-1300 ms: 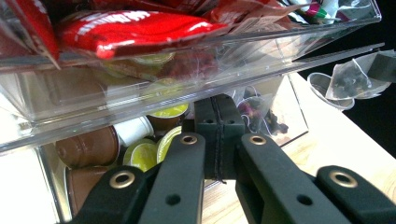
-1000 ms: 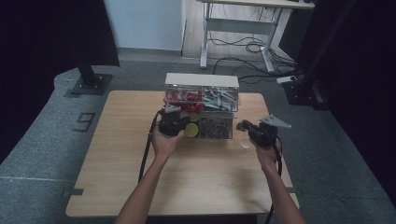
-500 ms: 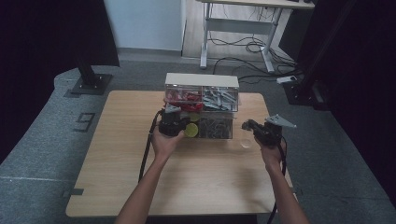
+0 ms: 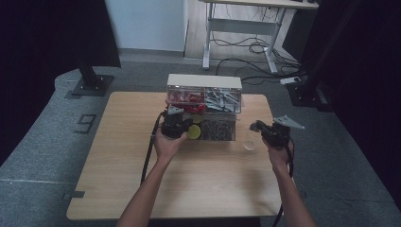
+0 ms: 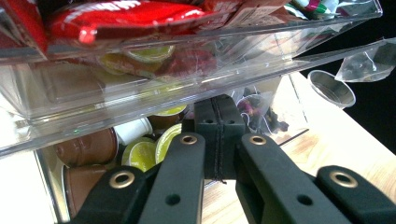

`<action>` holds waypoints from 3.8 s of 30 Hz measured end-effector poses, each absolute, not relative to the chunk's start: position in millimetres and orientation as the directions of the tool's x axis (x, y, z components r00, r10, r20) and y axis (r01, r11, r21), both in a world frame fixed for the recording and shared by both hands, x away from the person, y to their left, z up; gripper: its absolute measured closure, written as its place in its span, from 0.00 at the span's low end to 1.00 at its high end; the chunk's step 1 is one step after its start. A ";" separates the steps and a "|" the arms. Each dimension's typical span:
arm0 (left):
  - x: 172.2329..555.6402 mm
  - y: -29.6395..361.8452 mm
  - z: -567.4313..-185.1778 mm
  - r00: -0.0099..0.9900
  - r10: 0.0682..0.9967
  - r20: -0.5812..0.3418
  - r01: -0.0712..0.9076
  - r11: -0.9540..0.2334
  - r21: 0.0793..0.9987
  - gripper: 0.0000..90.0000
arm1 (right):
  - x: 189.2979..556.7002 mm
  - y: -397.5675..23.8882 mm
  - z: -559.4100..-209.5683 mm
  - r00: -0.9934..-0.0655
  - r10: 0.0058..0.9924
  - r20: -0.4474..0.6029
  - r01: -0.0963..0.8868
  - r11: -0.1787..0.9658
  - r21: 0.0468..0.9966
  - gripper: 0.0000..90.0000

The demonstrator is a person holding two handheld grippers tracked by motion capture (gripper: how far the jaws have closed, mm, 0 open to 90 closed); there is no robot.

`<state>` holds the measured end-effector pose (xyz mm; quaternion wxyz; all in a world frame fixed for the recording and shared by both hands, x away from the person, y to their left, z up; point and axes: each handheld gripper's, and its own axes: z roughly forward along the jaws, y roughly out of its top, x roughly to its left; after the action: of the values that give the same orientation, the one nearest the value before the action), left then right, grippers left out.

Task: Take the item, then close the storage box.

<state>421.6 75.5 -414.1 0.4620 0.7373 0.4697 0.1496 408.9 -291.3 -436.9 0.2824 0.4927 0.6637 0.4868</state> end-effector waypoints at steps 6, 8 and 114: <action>421.6 75.2 -414.4 0.515 0.830 -0.213 0.555 -0.133 0.821 1.00 | 411.1 -295.2 -438.7 -0.342 0.933 0.107 0.385 0.036 0.922 0.99; 421.6 75.1 -414.7 0.515 0.830 -0.214 0.556 -0.134 0.821 1.00 | 412.0 -296.7 -439.6 -0.337 0.935 0.109 0.389 0.033 0.921 0.99; 401.8 77.3 -472.8 0.499 0.824 -0.270 0.624 -0.126 0.771 1.00 | 318.0 -292.0 -544.4 -0.424 0.894 0.148 0.471 0.078 0.879 0.67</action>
<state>401.8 77.3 -472.8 0.4460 0.7419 0.4880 0.1117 318.0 -292.0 -544.4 0.2239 0.4879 0.6991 0.4723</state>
